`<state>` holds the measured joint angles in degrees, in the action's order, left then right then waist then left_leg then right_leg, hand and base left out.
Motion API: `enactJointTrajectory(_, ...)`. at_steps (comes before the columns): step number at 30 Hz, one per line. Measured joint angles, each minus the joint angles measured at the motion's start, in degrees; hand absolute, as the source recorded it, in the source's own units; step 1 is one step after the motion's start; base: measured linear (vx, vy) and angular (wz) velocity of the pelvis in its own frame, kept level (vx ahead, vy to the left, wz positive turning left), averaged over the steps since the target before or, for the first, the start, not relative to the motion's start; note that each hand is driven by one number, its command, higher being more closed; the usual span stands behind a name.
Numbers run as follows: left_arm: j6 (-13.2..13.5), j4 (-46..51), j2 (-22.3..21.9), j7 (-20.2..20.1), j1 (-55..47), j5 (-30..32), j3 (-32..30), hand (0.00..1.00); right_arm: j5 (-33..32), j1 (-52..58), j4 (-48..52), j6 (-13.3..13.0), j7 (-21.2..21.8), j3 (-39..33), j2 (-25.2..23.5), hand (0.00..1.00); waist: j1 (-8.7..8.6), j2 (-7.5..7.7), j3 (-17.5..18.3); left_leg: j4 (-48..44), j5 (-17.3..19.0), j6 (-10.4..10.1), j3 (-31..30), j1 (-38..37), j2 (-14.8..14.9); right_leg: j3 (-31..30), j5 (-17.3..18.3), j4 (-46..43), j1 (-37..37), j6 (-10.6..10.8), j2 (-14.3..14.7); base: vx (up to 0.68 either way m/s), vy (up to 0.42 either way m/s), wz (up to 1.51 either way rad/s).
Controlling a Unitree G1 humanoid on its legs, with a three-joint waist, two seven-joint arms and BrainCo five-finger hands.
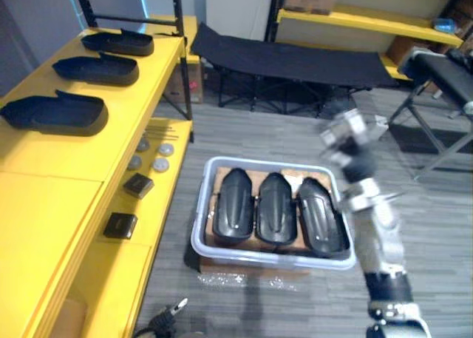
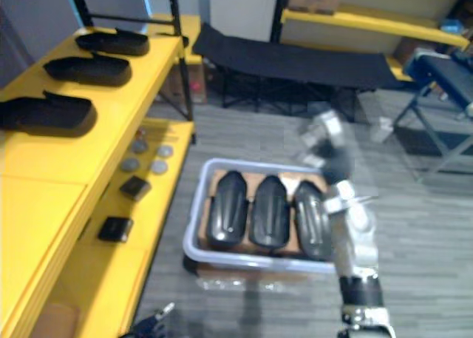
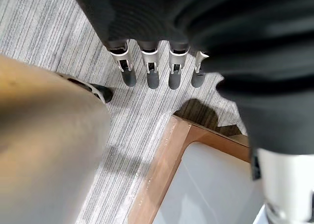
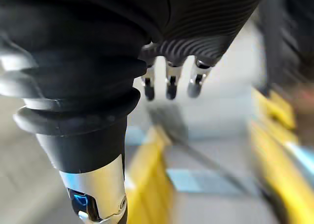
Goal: Walk over and take plastic housings, then place them on the shelf
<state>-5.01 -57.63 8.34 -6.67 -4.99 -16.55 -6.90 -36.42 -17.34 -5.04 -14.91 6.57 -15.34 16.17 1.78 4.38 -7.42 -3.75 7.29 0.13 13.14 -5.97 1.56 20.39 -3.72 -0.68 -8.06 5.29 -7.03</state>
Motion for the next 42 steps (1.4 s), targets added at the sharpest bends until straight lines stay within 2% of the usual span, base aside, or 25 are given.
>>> enactJointTrajectory(1, -0.1, 0.2, 0.0, -1.0, -0.1, 2.0, 0.1, 0.0, 0.1, 0.5, -1.5, -0.2, -3.0, -0.9, 0.0, 0.0, -0.59, -0.19, -0.1, 0.4, -0.4, 0.3, -0.1, 0.0, 0.0, 0.0, 0.0, -1.8, 0.9, 0.0, -0.2, -0.1, 0.05, -0.05)
enactJointTrajectory(4, 0.0, 0.1, 0.3, -1.2, -0.1, 4.5, 0.5, 0.0, 0.6, 2.5, -6.0, -0.9, -6.6, -2.1, 0.0, 0.0, -1.92, -0.71, -0.3, 1.8, -1.6, 0.9, -0.4, 0.1, 0.1, -0.3, 0.0, -7.5, 4.2, 0.0, -1.0, -0.12, 0.075, 0.02)
enactJointTrajectory(7, 0.5, -0.4, 0.5, -1.4, 0.0, 5.7, 0.9, 0.0, 2.7, 4.4, -7.1, -3.0, -7.6, -3.4, 0.0, 0.0, -2.59, -0.7, -0.3, 3.2, -2.5, 1.6, -2.1, 0.0, -0.3, -0.1, 0.0, -10.4, 5.2, 0.0, -1.9, -0.11, 0.094, 0.29)
enactJointTrajectory(9, 1.4, -1.6, 1.5, -2.4, 0.0, 5.7, 1.0, 0.0, 7.0, 5.7, -7.1, -5.0, -8.6, -5.4, 0.0, 0.0, -2.79, -0.69, -0.1, 5.8, -4.2, 1.6, -4.8, -0.2, -0.2, -0.4, -1.0, -12.4, 6.1, -1.4, -1.7, -0.12, 0.058, 0.53)
enactJointTrajectory(11, 1.4, -1.7, 2.4, -3.3, -0.8, 5.7, 0.9, 0.0, 8.5, 6.1, -7.1, -5.1, -10.3, -6.2, 0.0, 0.0, -2.7, -0.22, 0.2, 7.3, -5.6, 1.2, -6.4, -0.1, -0.1, -1.8, -1.5, -10.6, 5.8, -1.9, -0.9, -0.08, 0.014, 0.44)
enactJointTrajectory(12, 1.3, -1.7, 2.8, -3.5, -1.5, 5.7, 0.6, 0.0, 9.3, 6.1, -7.1, -5.1, -11.7, -6.4, 0.0, 0.0, -2.35, 1.11, 0.6, 7.6, -6.2, 1.2, -6.7, 0.1, -0.1, -2.5, -2.0, -7.8, 4.6, -1.2, -0.5, -0.05, -0.026, 0.22)
enactJointTrajectory(14, 1.1, -1.7, 3.5, -3.5, -3.2, 6.3, 0.1, 0.0, 10.7, 6.1, -7.1, -4.9, -14.2, -6.4, 0.0, 0.0, -0.9, 1.84, 1.0, 7.8, -6.5, 0.7, -6.5, 0.4, -0.3, -3.4, -2.0, -4.7, 3.7, -1.1, 0.2, -0.04, -0.084, -0.02)
enactJointTrajectory(17, 0.2, -1.7, 2.4, -3.5, -5.3, 8.1, -1.0, 0.0, 12.3, 5.7, -7.1, -4.2, -18.4, -6.9, 0.1, 0.0, -0.79, 1.68, 0.8, 7.7, -7.7, 0.0, -6.9, 2.2, -0.1, -3.3, -1.8, -3.2, 4.1, -1.1, 0.5, -0.07, -0.097, 0.05)
enactJointTrajectory(20, 0.0, -1.1, 1.9, -3.6, -5.0, 9.4, -1.6, 0.0, 12.6, 5.0, -7.1, -2.8, -22.3, -7.5, 0.7, 0.0, -0.86, 0.82, -1.0, 7.8, -8.7, -0.7, -7.5, 5.1, 0.2, -3.5, -1.8, -2.2, 5.7, -1.2, 1.2, -0.14, -0.092, 0.07)
enactJointTrajectory(21, 0.7, -0.8, 1.8, -3.7, -3.8, 10.1, -1.7, 0.0, 12.6, 4.2, -7.1, -2.2, -24.1, -8.6, 0.9, 0.0, -0.77, 0.65, -2.4, 7.9, -8.7, -0.9, -7.5, 6.8, 0.3, -4.5, -1.4, -1.4, 6.9, -1.7, 1.1, -0.19, -0.086, -0.02)
enactJointTrajectory(22, 1.6, -0.6, 1.9, -3.7, -3.1, 10.0, -1.7, 0.0, 12.6, 3.0, -7.1, -1.8, -25.6, -9.0, 0.9, 0.0, -0.73, 0.89, -4.0, 8.0, -9.3, -1.2, -7.2, 7.8, 0.2, -5.7, -0.8, -0.7, 7.6, -1.8, 0.9, -0.18, -0.114, -0.12)
enactJointTrajectory(24, 1.4, 0.3, 2.5, -3.7, -2.1, 8.8, -1.7, 0.0, 12.6, 1.2, -7.1, -1.0, -27.9, -9.6, 0.9, 0.0, -0.67, 2.87, -6.4, 8.6, -10.6, -2.0, -6.1, 9.4, -0.7, -7.6, 2.3, 0.4, 9.3, -0.4, 0.0, -0.12, -0.146, -0.15)
enactJointTrajectory(26, 1.8, 0.3, 2.5, -3.7, -1.2, 7.6, -1.6, 0.0, 12.7, 0.9, -7.1, 0.2, -30.4, -11.1, 1.0, 0.0, -0.64, 2.34, -8.2, 8.8, -12.0, -2.9, -6.0, 11.0, 0.4, -7.6, 2.8, 0.6, 11.0, -0.6, 1.2, -0.07, -0.166, -0.09)
enactJointTrajectory(28, 3.7, 0.4, 2.5, -3.7, -1.3, 7.6, -0.7, 0.0, 12.8, 2.4, -7.1, 2.0, -33.8, -13.3, 0.8, 0.0, -0.89, 2.22, -9.2, 8.8, -12.1, -3.2, -6.4, 11.2, 1.1, -7.3, 2.7, 0.2, 11.0, -0.7, 1.8, 0.02, -0.09, 0.03)
enactJointTrajectory(29, 3.9, 0.7, 2.5, -3.7, -1.3, 7.6, -0.6, 0.0, 12.8, 2.6, -7.2, 2.3, -34.5, -13.9, 0.8, 0.0, -0.88, 2.06, -9.3, 8.8, -12.1, -3.2, -6.4, 11.3, 1.2, -7.3, 2.7, 0.2, 10.9, -0.7, 1.9, 0.04, -0.033, 0.06)
enactJointTrajectory(33, 6.0, 1.3, 4.6, -3.7, 1.0, 7.3, 2.0, 0.0, 12.5, 2.5, -9.8, 1.7, -38.7, -15.7, 0.9, 0.0, -0.86, 3.85, -12.5, 8.6, -12.5, -2.9, -7.8, 13.3, 0.9, -6.6, 2.4, -0.6, 12.8, -0.4, 1.6, 0.02, 0.016, 0.15)
enactJointTrajectory(35, 6.1, 1.6, 5.2, -3.7, 3.2, 5.2, 3.0, 0.0, 12.6, 2.2, -9.8, 1.5, -39.9, -15.9, 1.0, 0.0, 0.0, 4.0, -14.0, 8.4, -13.0, -2.4, -8.0, 15.1, 0.8, -6.8, 1.4, -0.9, 14.6, 0.1, 1.5, -0.01, 0.077, 0.16)
enactJointTrajectory(37, 6.3, 3.1, 5.2, -3.7, 4.5, 5.1, 3.1, 0.0, 12.8, 0.4, -9.8, 1.4, -40.9, -16.1, 1.1, 0.0, 0.72, 3.9, -15.7, 8.4, -13.1, -2.2, -8.0, 15.7, 0.7, -7.5, 0.5, -0.9, 15.3, 0.5, 1.4, 0.0, 0.089, 0.03)
enactJointTrajectory(40, 6.8, 3.6, 5.2, -3.6, 5.8, 5.0, 3.1, 0.0, 13.1, -2.3, -9.8, 1.4, -43.4, -16.0, 1.6, 0.0, 0.9, 3.78, -16.9, 5.7, -12.4, -1.3, -8.1, 18.5, 0.1, -8.0, 0.2, -1.6, 17.0, 0.5, 0.7, 0.01, 0.076, 0.08)
enactJointTrajectory(42, 7.1, 3.5, 4.7, -3.6, 6.8, 3.2, 3.1, 0.0, 13.3, -4.2, -9.8, 2.1, -46.0, -16.0, 3.5, 0.0, 1.03, 2.87, -17.8, 2.1, -10.6, -0.8, -8.5, 20.6, -0.3, -8.0, 0.2, -1.9, 17.5, 0.5, 0.1, 0.0, 0.063, 0.05)
